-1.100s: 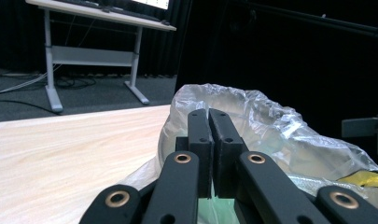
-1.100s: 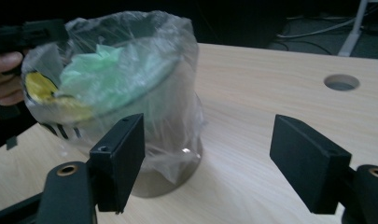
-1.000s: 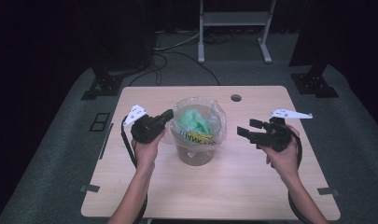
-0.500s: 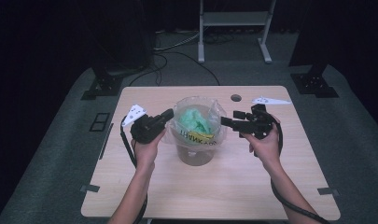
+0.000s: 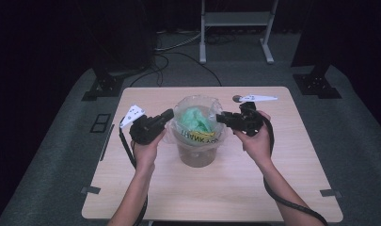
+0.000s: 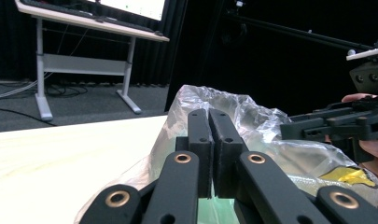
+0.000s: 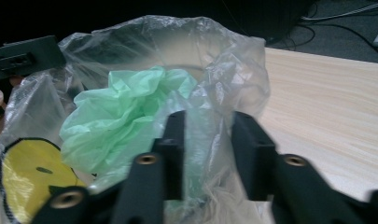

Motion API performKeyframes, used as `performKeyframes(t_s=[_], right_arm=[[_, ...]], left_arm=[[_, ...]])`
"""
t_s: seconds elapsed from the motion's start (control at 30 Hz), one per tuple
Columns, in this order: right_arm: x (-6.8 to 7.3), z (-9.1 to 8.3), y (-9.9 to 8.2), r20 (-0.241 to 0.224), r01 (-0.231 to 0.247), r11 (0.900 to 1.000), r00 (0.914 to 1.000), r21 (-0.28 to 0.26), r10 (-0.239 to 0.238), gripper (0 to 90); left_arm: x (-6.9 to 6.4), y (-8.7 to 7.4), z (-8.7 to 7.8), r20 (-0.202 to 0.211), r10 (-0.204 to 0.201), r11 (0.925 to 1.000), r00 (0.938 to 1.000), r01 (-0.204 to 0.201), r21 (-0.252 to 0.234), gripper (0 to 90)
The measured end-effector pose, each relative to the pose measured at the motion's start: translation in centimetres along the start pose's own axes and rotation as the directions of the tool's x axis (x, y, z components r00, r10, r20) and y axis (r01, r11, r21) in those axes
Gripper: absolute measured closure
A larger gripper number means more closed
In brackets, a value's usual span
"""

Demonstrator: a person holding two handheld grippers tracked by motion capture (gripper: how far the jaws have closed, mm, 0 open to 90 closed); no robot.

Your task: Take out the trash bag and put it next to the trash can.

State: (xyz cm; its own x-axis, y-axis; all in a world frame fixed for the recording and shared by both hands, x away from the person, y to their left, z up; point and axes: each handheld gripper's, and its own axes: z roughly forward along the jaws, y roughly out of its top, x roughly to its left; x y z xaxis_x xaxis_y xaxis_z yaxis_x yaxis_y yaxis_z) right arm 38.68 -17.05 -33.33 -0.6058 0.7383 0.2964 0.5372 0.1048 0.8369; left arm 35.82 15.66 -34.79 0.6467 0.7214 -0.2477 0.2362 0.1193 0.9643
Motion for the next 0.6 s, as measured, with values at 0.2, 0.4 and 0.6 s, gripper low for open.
performKeyframes(t_s=[0.2, 0.4, 0.6], right_arm=[[1.4, 0.2, 1.1, -0.014, 0.027, 0.9995, 0.9995, 0.018, -0.027, 82.7], [2.1, 0.8, 1.7, -0.06, 0.01, 0.9994, 0.9982, 0.033, -0.008, 84.5], [2.4, 1.7, 2.0, -0.099, -0.016, 0.9988, 0.9948, 0.047, 0.021, 84.3]], left_arm=[[-0.7, 0.1, 0.5, 0.03, -0.006, 1.0, 0.9995, 0.006, -0.007, 88.4], [-1.6, -0.1, 1.2, 0.06, -0.006, 1.0, 0.9982, 0.006, -0.002, 88.3], [-2.6, -0.6, 1.9, 0.093, 0.003, 0.9999, 0.9957, -0.004, 0.015, 88.4]])
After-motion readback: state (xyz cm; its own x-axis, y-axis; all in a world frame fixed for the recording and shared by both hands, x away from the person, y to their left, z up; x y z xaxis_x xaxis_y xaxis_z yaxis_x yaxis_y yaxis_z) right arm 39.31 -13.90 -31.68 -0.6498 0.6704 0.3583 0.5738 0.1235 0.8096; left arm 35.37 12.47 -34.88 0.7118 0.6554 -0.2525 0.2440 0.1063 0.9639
